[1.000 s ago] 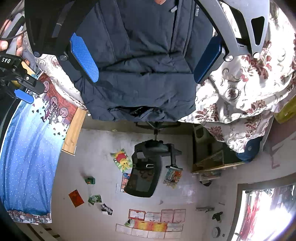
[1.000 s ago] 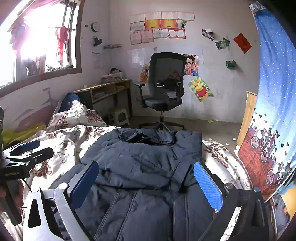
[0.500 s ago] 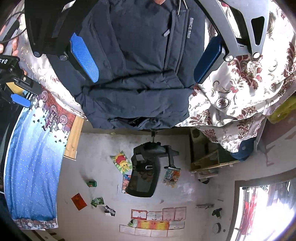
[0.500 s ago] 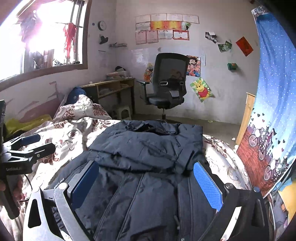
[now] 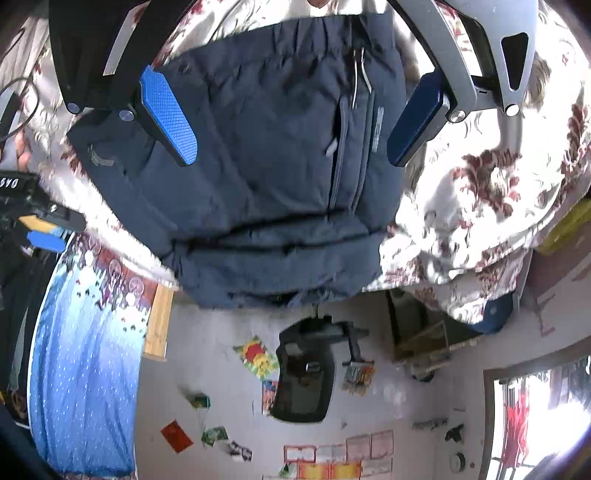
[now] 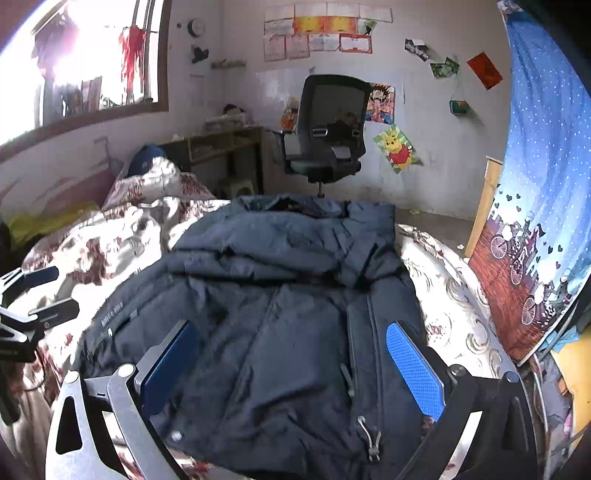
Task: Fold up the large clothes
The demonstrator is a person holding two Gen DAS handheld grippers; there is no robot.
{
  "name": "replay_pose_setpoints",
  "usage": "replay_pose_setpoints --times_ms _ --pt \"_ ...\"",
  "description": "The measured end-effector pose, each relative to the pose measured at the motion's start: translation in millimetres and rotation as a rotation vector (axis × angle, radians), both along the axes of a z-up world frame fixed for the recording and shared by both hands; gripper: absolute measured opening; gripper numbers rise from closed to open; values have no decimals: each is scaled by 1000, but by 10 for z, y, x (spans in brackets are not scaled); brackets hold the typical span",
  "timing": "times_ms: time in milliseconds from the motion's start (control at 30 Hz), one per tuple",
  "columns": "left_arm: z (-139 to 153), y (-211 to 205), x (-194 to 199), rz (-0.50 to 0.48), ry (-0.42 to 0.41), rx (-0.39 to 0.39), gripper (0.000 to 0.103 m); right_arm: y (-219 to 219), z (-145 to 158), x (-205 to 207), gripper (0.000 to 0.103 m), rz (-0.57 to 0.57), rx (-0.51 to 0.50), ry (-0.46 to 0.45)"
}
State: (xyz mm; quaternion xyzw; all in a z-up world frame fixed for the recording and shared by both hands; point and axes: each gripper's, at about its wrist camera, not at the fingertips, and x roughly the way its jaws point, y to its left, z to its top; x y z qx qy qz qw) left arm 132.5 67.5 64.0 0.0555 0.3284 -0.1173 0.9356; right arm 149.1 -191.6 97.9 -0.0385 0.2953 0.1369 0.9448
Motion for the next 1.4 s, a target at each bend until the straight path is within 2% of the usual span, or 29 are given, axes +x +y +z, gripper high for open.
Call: replay_pose_setpoints --times_ms 200,300,533,833,1033,1200,1400 --pt "-403 91 -1 39 137 39 101 -37 -241 -116 103 33 -59 48" --pt "-544 114 -35 62 179 54 101 -60 -375 -154 103 39 -72 77" --pt "-680 120 -113 84 227 63 101 -56 -672 -250 103 58 -102 148" --pt "-803 73 -69 72 277 108 101 -66 -891 -263 103 58 -105 208" --pt "-842 53 -11 22 329 97 101 -58 -981 -263 103 72 -128 224" --pt "-835 83 17 -73 401 80 101 -19 -1036 -294 103 107 -155 231" --pt "-954 68 -110 -147 400 254 101 9 -1147 -301 103 128 -201 270"
